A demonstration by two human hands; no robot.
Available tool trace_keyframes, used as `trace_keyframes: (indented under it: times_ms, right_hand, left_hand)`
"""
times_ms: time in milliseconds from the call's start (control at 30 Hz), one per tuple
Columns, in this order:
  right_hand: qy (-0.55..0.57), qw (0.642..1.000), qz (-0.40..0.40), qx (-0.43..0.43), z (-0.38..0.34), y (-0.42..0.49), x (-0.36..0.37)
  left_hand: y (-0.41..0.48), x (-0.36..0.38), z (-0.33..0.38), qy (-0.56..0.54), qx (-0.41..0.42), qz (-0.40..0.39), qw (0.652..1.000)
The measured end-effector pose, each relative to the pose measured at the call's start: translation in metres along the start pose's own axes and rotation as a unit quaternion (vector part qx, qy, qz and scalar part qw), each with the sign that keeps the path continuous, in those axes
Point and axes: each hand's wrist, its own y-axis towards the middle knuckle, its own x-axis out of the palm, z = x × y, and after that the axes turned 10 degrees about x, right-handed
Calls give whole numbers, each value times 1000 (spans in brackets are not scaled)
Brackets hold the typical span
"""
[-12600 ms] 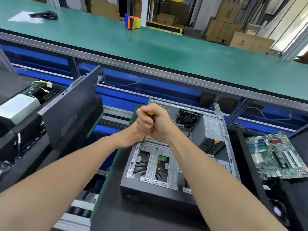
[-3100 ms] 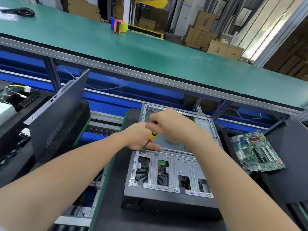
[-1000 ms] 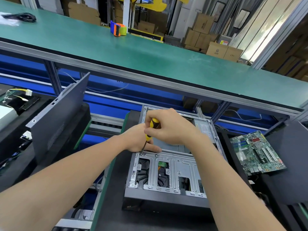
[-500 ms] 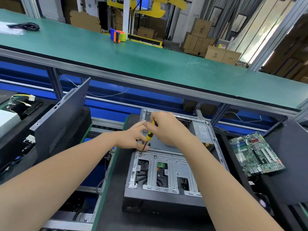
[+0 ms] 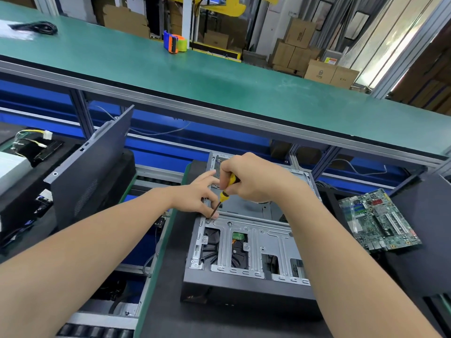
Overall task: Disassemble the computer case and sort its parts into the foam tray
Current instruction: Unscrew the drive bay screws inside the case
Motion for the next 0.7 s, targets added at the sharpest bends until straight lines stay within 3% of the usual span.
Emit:
trace_keyframes:
  times_ms: [167,300,400,500,700]
  right_hand:
    - [-11,1000,19,-22,-6,-5,8]
    - [-10,996,92,-10,-15,-4,19]
    - [99,980,171,28,-23,0,30]
    - [237,936,236,114,-31,0,43]
    - [264,927,250,94,-29,-3,54]
  left_hand:
    - [2,0,-2,-4,12,5,1000]
    - [5,-1,-4,-1,-2,0,1000]
    - [5,-3,-3,-9,-28,-12,999]
    - [4,-2,-2,-22,-42,-12,999]
    - [6,0,-3,-43,-8,-14,999]
